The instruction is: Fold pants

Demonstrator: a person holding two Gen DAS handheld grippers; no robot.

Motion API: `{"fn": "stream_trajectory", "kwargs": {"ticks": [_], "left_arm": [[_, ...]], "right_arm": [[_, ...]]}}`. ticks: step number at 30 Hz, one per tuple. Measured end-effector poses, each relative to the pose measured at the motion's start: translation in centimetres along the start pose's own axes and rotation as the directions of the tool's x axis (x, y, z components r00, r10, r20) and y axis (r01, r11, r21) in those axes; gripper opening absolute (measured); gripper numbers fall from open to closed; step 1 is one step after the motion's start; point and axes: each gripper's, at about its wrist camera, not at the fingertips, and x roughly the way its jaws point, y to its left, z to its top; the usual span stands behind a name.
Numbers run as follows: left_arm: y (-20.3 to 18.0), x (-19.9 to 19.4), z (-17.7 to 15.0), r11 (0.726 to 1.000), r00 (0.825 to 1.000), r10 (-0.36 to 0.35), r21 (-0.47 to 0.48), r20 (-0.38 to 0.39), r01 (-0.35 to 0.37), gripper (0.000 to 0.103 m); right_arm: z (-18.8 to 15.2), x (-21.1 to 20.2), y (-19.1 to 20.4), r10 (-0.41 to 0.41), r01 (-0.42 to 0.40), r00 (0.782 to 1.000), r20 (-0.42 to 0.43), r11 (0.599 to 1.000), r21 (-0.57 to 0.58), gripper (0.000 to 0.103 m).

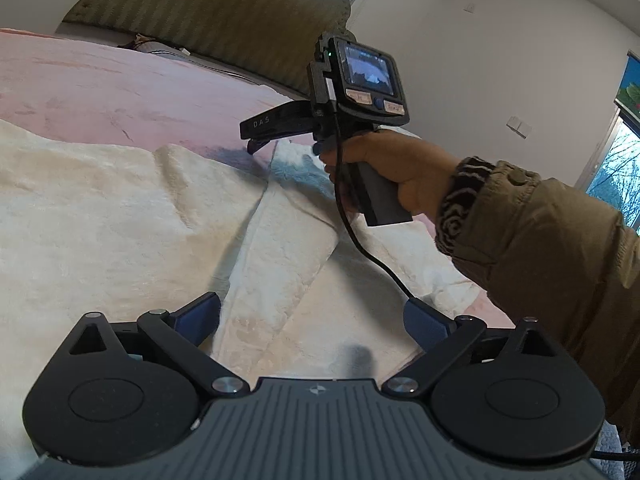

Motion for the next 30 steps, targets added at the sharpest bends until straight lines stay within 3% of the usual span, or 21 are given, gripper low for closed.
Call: {"fn": "stream_trajectory", "kwargs": {"ticks": [1, 2, 3, 4, 7, 10, 12, 14, 16, 19, 21, 25, 30], "left_arm": [[0.1, 0.1, 0.0, 1.000, 1.000, -0.001, 0.001, -0.001, 0.001, 0.101], [0.1, 0.1, 0.0, 1.000, 1.000, -0.001, 0.003, -0.002, 0.001, 0.101], [0.0, 0.1, -0.1, 1.000, 1.000, -0.002, 0.005, -0.003, 0.002, 0.101], [0.0, 0.2, -0.1, 1.000, 1.000, -0.002, 0.005, -0.004, 0.002, 0.102], [0.1, 0.2, 0.0, 1.000, 1.000, -0.005, 0.001, -0.002, 0.005, 0.101], [0.2, 0.4, 0.1, 1.000, 1.000, -0.003, 0.001, -0.003, 0.003, 0.101], [0.2, 0.3, -0.1, 1.000, 1.000, -0.002, 0.002, -0.004, 0.002, 0.101], [0.2, 0.3, -0.1, 1.000, 1.000, 0.000, 0.002, -0.005, 0.000, 0.101], [0.0, 0.3, -0.1, 1.000, 1.000, 0.004, 0.005, -0.006, -0.004, 0.101], [-1.0, 0.5, 0.0, 0.998, 0.998, 0.050, 0.048, -0.022, -0.049, 0.101], [-2.2, 0.9, 0.1, 0.988, 0.993, 0.108, 0.115, -0.045, -0.102, 0.101], [-4.7, 2.4, 0.3, 0.942, 0.968, 0.240, 0.260, -0.069, -0.214, 0.100], [-5.9, 4.1, 0.5, 0.893, 0.945, 0.323, 0.348, -0.057, -0.284, 0.094]], "right_arm": [[-0.3, 0.7, -0.2, 0.032, -0.032, 0.999, -0.010, 0.999, 0.006, 0.076], [-0.7, 1.1, -0.9, 0.098, -0.098, 0.995, -0.011, 0.995, 0.035, 0.066], [-1.1, 1.1, -1.9, 0.152, -0.151, 0.988, 0.001, 0.983, 0.101, 0.050], [-1.4, 1.0, -2.7, 0.149, -0.149, 0.989, 0.011, 0.979, 0.141, 0.023], [-2.4, 0.0, -5.0, 0.188, -0.195, 0.981, 0.057, 0.959, 0.203, 0.005], [-3.7, -2.5, -7.8, 0.222, -0.259, 0.962, 0.157, 0.923, 0.283, 0.004], [-4.7, -4.6, -10.2, 0.249, -0.321, 0.940, 0.234, 0.878, 0.354, 0.003], [-6.1, -6.6, -12.6, 0.236, -0.342, 0.927, 0.291, 0.851, 0.399, 0.004], [-8.0, -8.4, -15.4, 0.240, -0.387, 0.908, 0.345, 0.796, 0.465, 0.003], [-10.9, -10.6, -19.0, 0.215, -0.413, 0.893, 0.395, 0.740, 0.531, 0.004], [-13.1, -11.6, -21.2, 0.204, -0.427, 0.888, 0.411, 0.695, 0.578, 0.004], [-17.5, -11.4, -23.5, 0.205, -0.406, 0.908, 0.365, 0.643, 0.649, 0.004], [-21.1, -8.9, -24.7, 0.275, -0.444, 0.896, 0.350, 0.498, 0.745, 0.004]]}}
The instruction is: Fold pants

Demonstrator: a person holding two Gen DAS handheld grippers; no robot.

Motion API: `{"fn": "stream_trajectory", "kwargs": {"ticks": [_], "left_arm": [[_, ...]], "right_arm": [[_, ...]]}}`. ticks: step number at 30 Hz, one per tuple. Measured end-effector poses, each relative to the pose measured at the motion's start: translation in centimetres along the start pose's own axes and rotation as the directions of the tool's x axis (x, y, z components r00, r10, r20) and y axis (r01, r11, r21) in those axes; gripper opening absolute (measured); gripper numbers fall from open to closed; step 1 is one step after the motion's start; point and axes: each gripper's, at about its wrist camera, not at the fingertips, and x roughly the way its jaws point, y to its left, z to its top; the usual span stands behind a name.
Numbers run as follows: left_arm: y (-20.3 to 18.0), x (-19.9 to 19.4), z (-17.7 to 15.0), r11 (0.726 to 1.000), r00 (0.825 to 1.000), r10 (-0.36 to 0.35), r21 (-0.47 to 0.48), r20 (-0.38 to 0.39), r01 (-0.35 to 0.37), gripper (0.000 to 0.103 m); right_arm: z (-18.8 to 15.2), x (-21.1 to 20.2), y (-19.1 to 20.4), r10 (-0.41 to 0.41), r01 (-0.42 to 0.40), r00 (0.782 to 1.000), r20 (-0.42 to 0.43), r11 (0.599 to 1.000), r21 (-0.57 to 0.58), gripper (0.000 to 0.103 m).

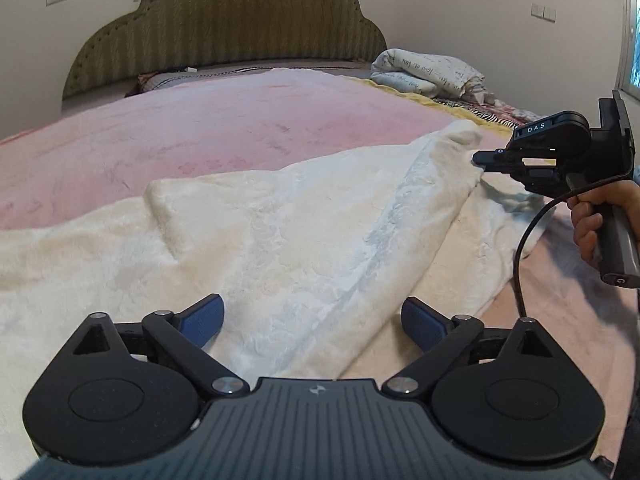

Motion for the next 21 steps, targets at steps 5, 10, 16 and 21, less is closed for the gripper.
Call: {"fn": "stream_trajectory", "kwargs": {"ticks": [5, 10, 16, 21], "left_arm": [[-1.4, 0.5, 0.2, 0.995, 0.998, 0.063, 0.078, 0.029, -0.065, 0.086], [-3.1, 1.0, 0.3, 0.983, 0.995, 0.081, 0.160, 0.054, -0.089, 0.057], [-2.9, 0.6, 0.5, 0.989, 0.996, 0.049, 0.139, 0.074, -0.059, 0.015], [-1.4, -1.2, 2.6, 0.997, 0.980, 0.078, 0.008, 0.186, -0.081, 0.013]], "right_arm": [[-0.2, 1.9, -1.8, 0.045, -0.040, 0.998, -0.037, 0.991, 0.128, 0.015], [0.0, 2.9, -2.6, 0.116, -0.112, 0.993, -0.007, 0.974, 0.195, 0.013], [1.0, -0.9, -1.4, 0.212, -0.227, 0.972, 0.102, 0.961, 0.160, 0.005], [4.1, -0.3, 1.4, 0.206, -0.209, 0.977, 0.048, 0.976, 0.069, 0.005]]}}
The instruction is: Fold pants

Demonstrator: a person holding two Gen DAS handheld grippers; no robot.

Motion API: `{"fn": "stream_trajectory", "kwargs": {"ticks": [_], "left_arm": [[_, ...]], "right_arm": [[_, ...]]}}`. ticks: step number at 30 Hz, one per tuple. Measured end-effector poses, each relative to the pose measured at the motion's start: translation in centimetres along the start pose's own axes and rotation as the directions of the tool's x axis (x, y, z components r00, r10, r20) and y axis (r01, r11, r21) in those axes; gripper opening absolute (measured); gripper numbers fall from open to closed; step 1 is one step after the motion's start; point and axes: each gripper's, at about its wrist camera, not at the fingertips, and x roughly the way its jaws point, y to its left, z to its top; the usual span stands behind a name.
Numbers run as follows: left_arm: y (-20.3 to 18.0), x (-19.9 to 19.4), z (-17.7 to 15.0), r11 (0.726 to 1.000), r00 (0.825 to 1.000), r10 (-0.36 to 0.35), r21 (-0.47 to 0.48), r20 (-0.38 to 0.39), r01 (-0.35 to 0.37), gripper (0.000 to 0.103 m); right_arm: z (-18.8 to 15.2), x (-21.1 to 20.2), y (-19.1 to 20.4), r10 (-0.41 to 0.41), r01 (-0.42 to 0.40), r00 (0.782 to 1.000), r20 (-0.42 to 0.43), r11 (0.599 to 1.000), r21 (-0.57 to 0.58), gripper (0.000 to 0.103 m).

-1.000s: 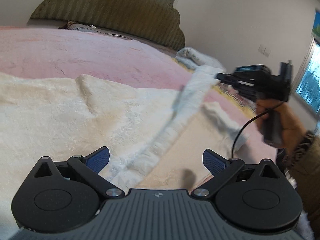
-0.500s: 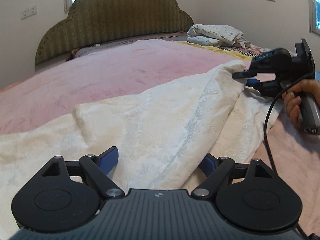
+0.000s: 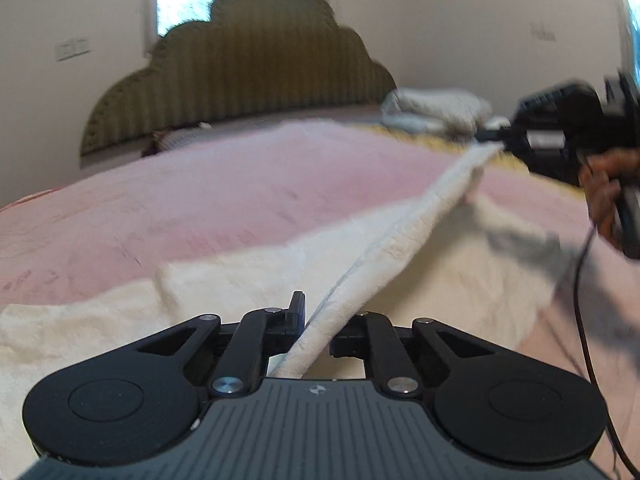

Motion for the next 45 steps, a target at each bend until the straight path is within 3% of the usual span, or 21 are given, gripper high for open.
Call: {"fn": "stream_trajectory", "kwargs": {"ticks": [2, 4, 8, 12, 18, 21, 25, 27, 29, 30, 31, 33, 35, 36, 37, 41, 43, 45], "left_arm": [[0.3, -1.2, 1.0, 1.000, 0.999, -0.008, 0.001, 0.038, 0.008, 0.014], [-0.2, -1.9, 1.1, 0.997, 0.998, -0.055, 0.049, 0.006, 0.055, 0.013], [-2.3, -2.0, -1.8, 0.979, 0.983, -0.150, 0.123, -0.102, 0.162, 0.013], [-3.1, -1.4, -3.7, 0.975, 0.981, -0.140, 0.156, -0.134, 0.161, 0.014], [-2.9, -1.0, -3.7, 0.967, 0.978, -0.139, 0.190, -0.153, 0.167, 0.017], [-2.9, -1.3, -3.8, 0.965, 0.976, -0.148, 0.193, -0.159, 0.178, 0.029], [-2.1, -2.5, -3.3, 0.970, 0.975, -0.149, 0.169, -0.163, 0.176, 0.060], [-1.4, -3.3, -2.9, 0.966, 0.965, -0.205, 0.122, -0.164, 0.226, 0.067], [-0.7, -4.0, -2.4, 0.965, 0.960, -0.242, 0.069, -0.139, 0.253, 0.072], [-0.4, -4.2, -2.0, 0.967, 0.962, -0.243, 0.046, -0.124, 0.250, 0.075], [0.0, -4.3, -1.6, 0.969, 0.965, -0.241, 0.023, -0.103, 0.245, 0.077], [0.7, -4.3, -1.0, 0.977, 0.975, -0.213, -0.019, -0.059, 0.212, 0.080], [1.5, -3.9, -0.6, 0.988, 0.988, -0.148, -0.060, -0.048, 0.145, 0.082], [1.9, -3.6, -0.5, 0.990, 0.991, -0.124, -0.078, -0.058, 0.120, 0.084], [2.4, -3.2, -0.6, 0.991, 0.991, -0.107, -0.091, -0.077, 0.100, 0.085], [3.1, -1.8, -1.7, 0.995, 0.983, -0.052, -0.088, -0.175, 0.037, 0.085], [3.3, -1.9, -2.1, 0.995, 0.981, -0.057, -0.090, -0.184, 0.041, 0.085], [3.3, -2.5, -2.0, 0.996, 0.988, -0.050, -0.081, -0.149, 0.039, 0.085]], "right_arm": [[0.5, -0.6, 1.5, 0.058, -0.057, 0.998, 0.028, 0.998, -0.039, 0.005], [0.4, -2.2, 2.8, 0.093, -0.086, 0.994, 0.063, 0.991, -0.107, 0.005], [-1.2, -5.4, 0.2, -0.007, 0.011, 0.998, 0.066, 0.998, -0.069, 0.005], [-3.7, -6.9, -3.7, -0.135, 0.135, 0.991, 0.018, 0.991, -0.005, 0.005], [-4.8, -7.5, -4.8, -0.189, 0.189, 0.982, 0.010, 0.982, -0.015, 0.006], [-4.9, -7.2, -5.0, -0.223, 0.222, 0.974, -0.032, 0.974, -0.035, 0.007], [-4.6, -9.0, -4.9, -0.246, 0.246, 0.969, -0.032, 0.969, -0.004, 0.012], [-4.3, -10.4, -4.3, -0.310, 0.310, 0.951, 0.021, 0.950, -0.024, 0.016], [-4.1, -12.0, -3.1, -0.403, 0.413, 0.904, 0.143, 0.909, -0.051, 0.017], [-3.9, -12.4, -2.3, -0.430, 0.453, 0.879, 0.207, 0.888, -0.080, 0.017], [-3.6, -12.4, -1.2, -0.423, 0.468, 0.867, 0.263, 0.873, -0.140, 0.017], [-2.7, -10.4, 0.9, -0.377, 0.434, 0.894, 0.243, 0.863, -0.258, 0.021], [-2.1, -6.3, 3.0, -0.324, 0.338, 0.940, 0.106, 0.842, -0.420, 0.044], [-2.2, -4.0, 3.8, -0.305, 0.285, 0.951, 0.042, 0.820, -0.496, 0.064], [-2.4, -1.8, 4.4, -0.304, 0.251, 0.953, -0.005, 0.797, -0.550, 0.068], [-2.4, 6.3, 4.1, -0.404, 0.254, 0.907, -0.117, 0.749, -0.612, 0.068], [-1.5, 8.1, 2.6, -0.488, 0.344, 0.869, -0.080, 0.712, -0.612, 0.067], [-0.4, 7.5, 2.2, -0.535, 0.440, 0.845, -0.005, 0.700, -0.563, 0.069]]}}
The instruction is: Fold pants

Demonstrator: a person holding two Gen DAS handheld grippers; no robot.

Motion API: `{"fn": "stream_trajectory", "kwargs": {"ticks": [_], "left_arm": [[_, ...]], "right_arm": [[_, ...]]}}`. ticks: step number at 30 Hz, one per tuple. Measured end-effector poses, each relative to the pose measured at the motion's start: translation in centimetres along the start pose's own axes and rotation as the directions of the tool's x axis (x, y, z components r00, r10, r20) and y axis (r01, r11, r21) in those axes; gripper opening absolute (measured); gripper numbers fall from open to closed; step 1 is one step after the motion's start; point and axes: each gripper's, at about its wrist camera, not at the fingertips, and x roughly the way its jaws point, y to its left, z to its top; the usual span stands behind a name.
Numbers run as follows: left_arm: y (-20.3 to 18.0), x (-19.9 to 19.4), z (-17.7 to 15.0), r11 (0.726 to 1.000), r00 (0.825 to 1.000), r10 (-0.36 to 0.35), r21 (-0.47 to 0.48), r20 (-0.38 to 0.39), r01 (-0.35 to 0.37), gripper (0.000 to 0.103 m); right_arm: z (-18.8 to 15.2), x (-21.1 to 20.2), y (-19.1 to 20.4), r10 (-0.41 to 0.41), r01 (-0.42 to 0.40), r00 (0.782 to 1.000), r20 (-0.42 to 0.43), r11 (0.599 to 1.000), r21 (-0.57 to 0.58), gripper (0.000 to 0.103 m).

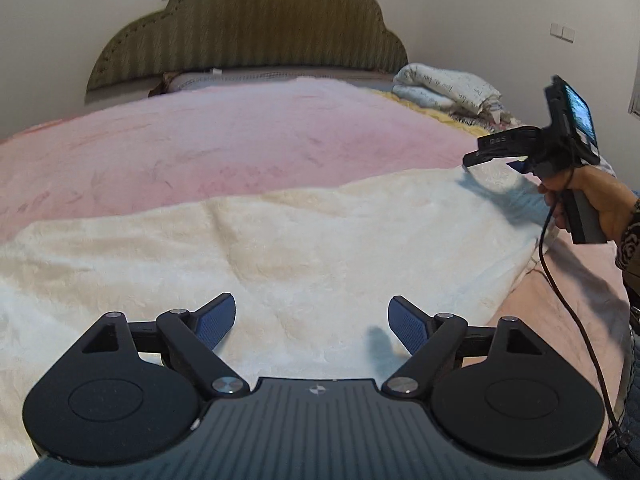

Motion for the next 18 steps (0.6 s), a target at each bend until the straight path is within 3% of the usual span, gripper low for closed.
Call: {"fn": "stream_trajectory", "kwargs": {"ticks": [3, 6, 8, 10, 11, 13, 14, 16, 18], "left_arm": [[-0.4, 0.1, 0.5, 1.000, 0.999, 0.022, 0.020, 0.047, -0.023, 0.089], [-1.1, 1.5, 0.2, 0.999, 1.000, 0.004, 0.033, 0.007, -0.004, 0.091], [-1.7, 2.5, -0.7, 0.997, 0.999, -0.005, 0.071, -0.039, 0.008, 0.092], [-2.2, 2.3, -1.4, 0.994, 1.000, 0.015, 0.111, -0.006, -0.014, 0.093], [-2.3, 2.3, -1.5, 0.993, 1.000, 0.015, 0.117, -0.003, -0.015, 0.094], [-2.0, 2.5, -1.5, 0.995, 1.000, 0.006, 0.103, -0.013, -0.005, 0.097], [-1.7, 2.5, -1.5, 0.996, 1.000, 0.001, 0.089, -0.018, 0.000, 0.097], [-1.4, 2.7, -1.6, 0.998, 1.000, -0.008, 0.067, -0.024, 0.009, 0.099], [-1.5, 2.7, -1.5, 0.998, 1.000, -0.004, 0.068, -0.025, 0.006, 0.100]], "right_arm": [[-1.0, -3.3, -0.9, 0.108, -0.111, 0.992, 0.068, 0.993, 0.045, 0.068], [-3.3, -5.4, -0.1, 0.192, -0.191, 0.980, 0.052, 0.981, -0.030, 0.068], [-4.7, -5.1, 1.1, 0.123, -0.125, 0.992, -0.018, 0.981, -0.151, 0.068], [-6.0, -5.4, 1.4, 0.030, -0.027, 1.000, 0.009, 0.961, -0.276, 0.068], [-6.1, -6.1, 1.2, -0.039, 0.050, 0.998, 0.044, 0.961, -0.272, 0.068], [-5.9, -8.6, -0.2, -0.170, 0.199, 0.971, 0.170, 0.964, -0.175, 0.069], [-6.0, -10.2, -1.2, -0.186, 0.214, 0.956, 0.227, 0.971, -0.103, 0.069], [-6.5, -12.8, -3.1, -0.111, 0.107, 0.957, 0.268, 0.994, 0.028, 0.071], [-7.1, -13.4, -4.2, 0.083, -0.105, 0.975, 0.205, 0.990, 0.098, 0.071]]}}
